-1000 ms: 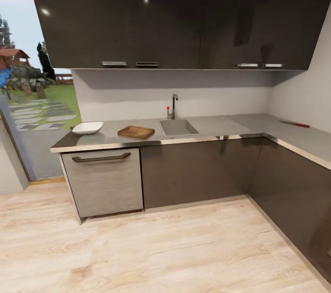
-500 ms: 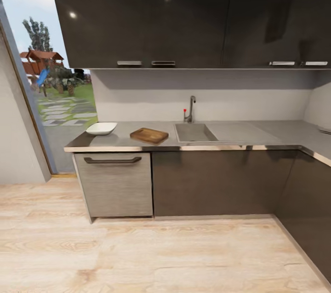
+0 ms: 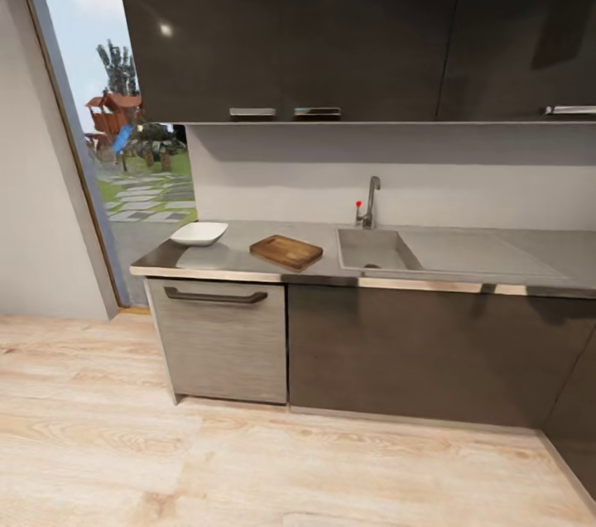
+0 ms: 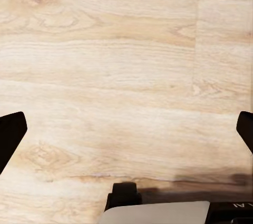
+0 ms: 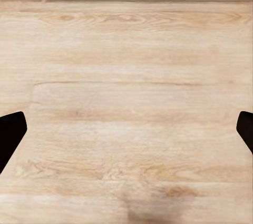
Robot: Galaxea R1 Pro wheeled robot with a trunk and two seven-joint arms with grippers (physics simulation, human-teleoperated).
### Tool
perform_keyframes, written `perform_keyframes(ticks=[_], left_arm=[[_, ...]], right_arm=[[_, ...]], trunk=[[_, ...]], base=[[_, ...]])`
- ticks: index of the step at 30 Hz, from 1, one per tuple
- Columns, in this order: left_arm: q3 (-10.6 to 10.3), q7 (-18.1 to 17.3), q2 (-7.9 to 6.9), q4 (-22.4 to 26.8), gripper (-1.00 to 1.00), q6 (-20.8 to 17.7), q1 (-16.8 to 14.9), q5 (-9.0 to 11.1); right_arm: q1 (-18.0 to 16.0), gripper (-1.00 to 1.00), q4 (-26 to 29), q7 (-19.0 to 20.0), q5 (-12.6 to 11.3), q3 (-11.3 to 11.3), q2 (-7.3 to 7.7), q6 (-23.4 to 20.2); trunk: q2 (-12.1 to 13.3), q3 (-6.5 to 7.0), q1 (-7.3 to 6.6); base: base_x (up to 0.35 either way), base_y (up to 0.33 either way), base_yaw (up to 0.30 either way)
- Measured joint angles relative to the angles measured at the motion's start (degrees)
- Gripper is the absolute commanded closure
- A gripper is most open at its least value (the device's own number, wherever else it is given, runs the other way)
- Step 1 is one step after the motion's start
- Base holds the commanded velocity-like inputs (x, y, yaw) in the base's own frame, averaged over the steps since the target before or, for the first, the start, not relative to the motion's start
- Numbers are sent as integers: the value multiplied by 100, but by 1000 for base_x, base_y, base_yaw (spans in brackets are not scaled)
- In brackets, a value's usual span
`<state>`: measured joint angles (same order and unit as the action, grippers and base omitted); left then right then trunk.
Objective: In the kitchen, take the Vidalia onion out of the sink, dice it on the chopping board with the paring knife, put the diced onion into the bowl on the countertop, then place both the paring knife and the chopping board into the sink.
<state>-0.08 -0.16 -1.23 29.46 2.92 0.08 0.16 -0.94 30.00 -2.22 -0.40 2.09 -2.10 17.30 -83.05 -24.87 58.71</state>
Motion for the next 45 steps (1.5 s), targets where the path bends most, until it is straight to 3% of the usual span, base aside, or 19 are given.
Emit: perform_keyframes(ticks=[38,45], left_arm=[[0,0,-41,7,-100,112,0,-8],[-3,0,-26,-13,-100,139,0,0]], right_arm=[[0,-100,8,-4,5,15,57,2],[1,-100,13,-1,-7,20,59,-1]], trunk=[[0,0,2],[0,4,2]], base=[[6,-4,1],[0,0,-146]])
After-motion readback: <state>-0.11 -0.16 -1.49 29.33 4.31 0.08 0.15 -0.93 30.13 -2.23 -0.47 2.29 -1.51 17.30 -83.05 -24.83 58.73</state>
